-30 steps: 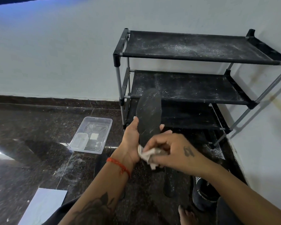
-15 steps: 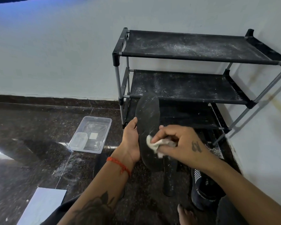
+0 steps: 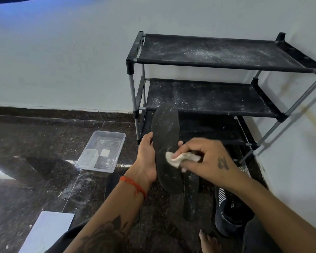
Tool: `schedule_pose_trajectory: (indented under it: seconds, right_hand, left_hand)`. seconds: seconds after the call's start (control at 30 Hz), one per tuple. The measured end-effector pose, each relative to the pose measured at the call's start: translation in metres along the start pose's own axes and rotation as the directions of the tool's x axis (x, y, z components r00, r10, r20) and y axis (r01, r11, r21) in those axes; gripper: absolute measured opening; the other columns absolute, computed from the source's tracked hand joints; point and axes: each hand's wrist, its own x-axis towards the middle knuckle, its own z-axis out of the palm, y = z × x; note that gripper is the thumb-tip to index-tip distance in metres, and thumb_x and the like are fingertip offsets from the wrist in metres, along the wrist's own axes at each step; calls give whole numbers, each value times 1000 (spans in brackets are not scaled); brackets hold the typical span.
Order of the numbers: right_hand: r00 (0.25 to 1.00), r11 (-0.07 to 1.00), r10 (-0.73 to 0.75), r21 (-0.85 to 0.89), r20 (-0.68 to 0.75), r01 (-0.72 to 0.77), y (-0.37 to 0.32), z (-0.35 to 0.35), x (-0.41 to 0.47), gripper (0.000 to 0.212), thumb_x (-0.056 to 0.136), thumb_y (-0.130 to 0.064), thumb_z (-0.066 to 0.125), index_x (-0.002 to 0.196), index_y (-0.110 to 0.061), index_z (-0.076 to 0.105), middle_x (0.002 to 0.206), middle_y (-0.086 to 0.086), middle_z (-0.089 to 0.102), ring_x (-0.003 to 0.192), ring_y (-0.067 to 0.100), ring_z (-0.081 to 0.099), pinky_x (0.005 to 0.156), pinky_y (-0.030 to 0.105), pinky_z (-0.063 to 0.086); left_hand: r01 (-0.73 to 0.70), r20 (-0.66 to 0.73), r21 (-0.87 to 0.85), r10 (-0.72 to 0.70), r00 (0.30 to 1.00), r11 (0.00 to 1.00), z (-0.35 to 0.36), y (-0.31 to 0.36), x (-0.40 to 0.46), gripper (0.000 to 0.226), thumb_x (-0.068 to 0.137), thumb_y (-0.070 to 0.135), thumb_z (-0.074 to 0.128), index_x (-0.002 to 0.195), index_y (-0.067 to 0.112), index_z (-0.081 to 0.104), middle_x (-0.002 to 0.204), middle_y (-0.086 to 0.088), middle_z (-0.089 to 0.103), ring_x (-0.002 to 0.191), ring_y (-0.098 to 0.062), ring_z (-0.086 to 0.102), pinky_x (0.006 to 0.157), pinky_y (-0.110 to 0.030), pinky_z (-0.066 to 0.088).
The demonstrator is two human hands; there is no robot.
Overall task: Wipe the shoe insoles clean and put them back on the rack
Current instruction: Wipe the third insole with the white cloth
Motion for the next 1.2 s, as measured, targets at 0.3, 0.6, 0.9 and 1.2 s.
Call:
schedule_pose_trajectory:
  seconds: [0.3,0.6,0.9,1.2]
  right_hand:
    - [992,954,-14,-296,122,49,8,10,3,25,67,-9,70,77,-32,72,79,-15,66,72,4,60,72,15,44]
    - [992,973,22,225,125,-50,-13,16,3,17,68,-14,76,76,-28,71,73,-6,69,65,8,63,59,22,49]
    - [998,886,38,-464,57,-7,14,-3,6,19,66,-14,67,71,-32,72,80,-12,65,75,9,61,64,26,48]
    - [887,998,28,36,460,-50,-12,10,0,18,71,-8,73,74,-26,75,74,-7,70,70,9,64,67,32,53]
  left_hand:
    - [33,23,65,-34,999,997,-7,-2,5,77,91,69,24,100,3,63,84,-17,63,66,-26,67,65,-34,59]
    - [7,14,49,-7,1000,999,-3,-2,3,64,96,56,30,111,3,62,91,-19,68,77,-30,70,69,-37,59]
    - [12,14,85,-13,1000,996,-7,-2,6,75,95,63,23,108,0,61,85,-20,66,67,-28,70,57,-36,59]
    - [27,27,-8,-27,999,1000,-8,-2,7,76,95,62,26,110,-5,57,84,-23,64,73,-36,70,76,-46,52]
